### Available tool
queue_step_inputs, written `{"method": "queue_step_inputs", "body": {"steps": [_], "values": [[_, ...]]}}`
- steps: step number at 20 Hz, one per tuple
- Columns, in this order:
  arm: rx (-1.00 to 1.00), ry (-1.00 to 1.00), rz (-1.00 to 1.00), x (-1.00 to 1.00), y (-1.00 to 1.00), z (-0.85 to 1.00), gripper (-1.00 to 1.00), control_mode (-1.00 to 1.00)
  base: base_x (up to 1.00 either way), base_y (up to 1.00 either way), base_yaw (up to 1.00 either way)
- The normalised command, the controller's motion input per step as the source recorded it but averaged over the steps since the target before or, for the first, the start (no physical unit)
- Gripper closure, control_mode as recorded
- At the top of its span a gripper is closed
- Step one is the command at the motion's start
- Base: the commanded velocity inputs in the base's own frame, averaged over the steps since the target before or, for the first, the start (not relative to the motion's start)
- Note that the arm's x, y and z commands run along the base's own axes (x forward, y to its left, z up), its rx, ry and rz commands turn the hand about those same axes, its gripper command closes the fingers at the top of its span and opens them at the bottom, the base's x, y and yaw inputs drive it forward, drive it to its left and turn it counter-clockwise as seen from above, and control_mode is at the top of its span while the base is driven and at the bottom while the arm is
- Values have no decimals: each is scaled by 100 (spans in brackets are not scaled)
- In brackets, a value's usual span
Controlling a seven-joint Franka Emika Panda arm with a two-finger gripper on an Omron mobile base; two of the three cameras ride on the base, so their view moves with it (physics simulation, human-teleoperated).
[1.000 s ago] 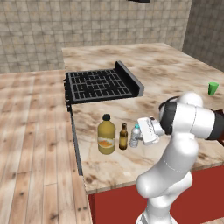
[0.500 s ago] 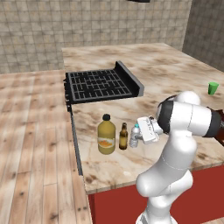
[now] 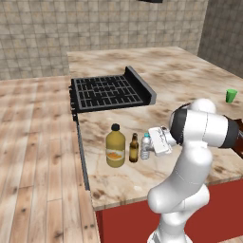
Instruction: Place the drinks on the dining counter in a tight cluster.
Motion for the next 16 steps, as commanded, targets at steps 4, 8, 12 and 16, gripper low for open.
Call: {"method": "queue_step_inputs", "body": {"steps": [4,8,12,16], "values": [[0,0,0,-7,-7,0,-100,-100,0,0,0],[0,0,0,-16,-11,2,-100,-100,0,0,0],[0,0,0,-19,-23,6,-100,-100,0,0,0],[0,1,-1,-36,-8,31,-100,-100,0,0,0]]}}
